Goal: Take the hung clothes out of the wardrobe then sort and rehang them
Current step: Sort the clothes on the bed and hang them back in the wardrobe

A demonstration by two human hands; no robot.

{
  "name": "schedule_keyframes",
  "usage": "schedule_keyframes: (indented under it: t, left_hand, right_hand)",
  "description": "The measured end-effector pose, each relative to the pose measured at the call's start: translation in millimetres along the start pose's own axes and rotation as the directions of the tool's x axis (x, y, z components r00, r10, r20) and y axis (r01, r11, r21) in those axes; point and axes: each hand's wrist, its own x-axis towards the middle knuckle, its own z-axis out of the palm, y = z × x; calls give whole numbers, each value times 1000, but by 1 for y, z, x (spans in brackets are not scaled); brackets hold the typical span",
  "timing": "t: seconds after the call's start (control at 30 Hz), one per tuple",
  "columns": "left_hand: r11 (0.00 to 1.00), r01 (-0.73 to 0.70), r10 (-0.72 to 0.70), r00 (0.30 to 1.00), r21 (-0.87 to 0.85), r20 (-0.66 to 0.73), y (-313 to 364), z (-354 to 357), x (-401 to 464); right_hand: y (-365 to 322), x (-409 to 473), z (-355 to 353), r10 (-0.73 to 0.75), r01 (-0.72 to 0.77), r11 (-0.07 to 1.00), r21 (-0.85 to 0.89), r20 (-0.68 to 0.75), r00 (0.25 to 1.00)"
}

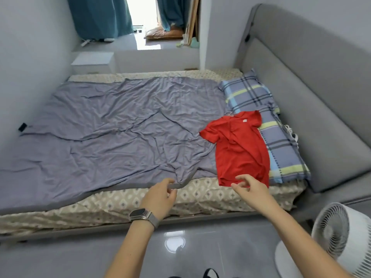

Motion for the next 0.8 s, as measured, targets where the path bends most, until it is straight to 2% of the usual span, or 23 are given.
schedule_keyframes:
  t: [0.1, 0.23, 0.47, 0.8]
  left_hand:
    - [995, -100, 100, 994, -4, 38, 53, 31, 45]
    - [990, -140, 139, 986, -1, 95, 97, 55, 90]
    - [987, -157, 149, 970, 29, 190, 118, 69, 204]
    - [987, -146, 130, 966, 59, 223, 161, 88, 321]
  right_hand:
    - [32, 20, -41, 53, -51, 998, 48, -49, 997]
    - [52, 56, -80, 106, -101, 992, 78, -66, 992]
    - [54, 148, -96, 148, -139, 985, 107, -81, 986]
    - [59, 262, -126, 182, -175, 976, 133, -48, 982]
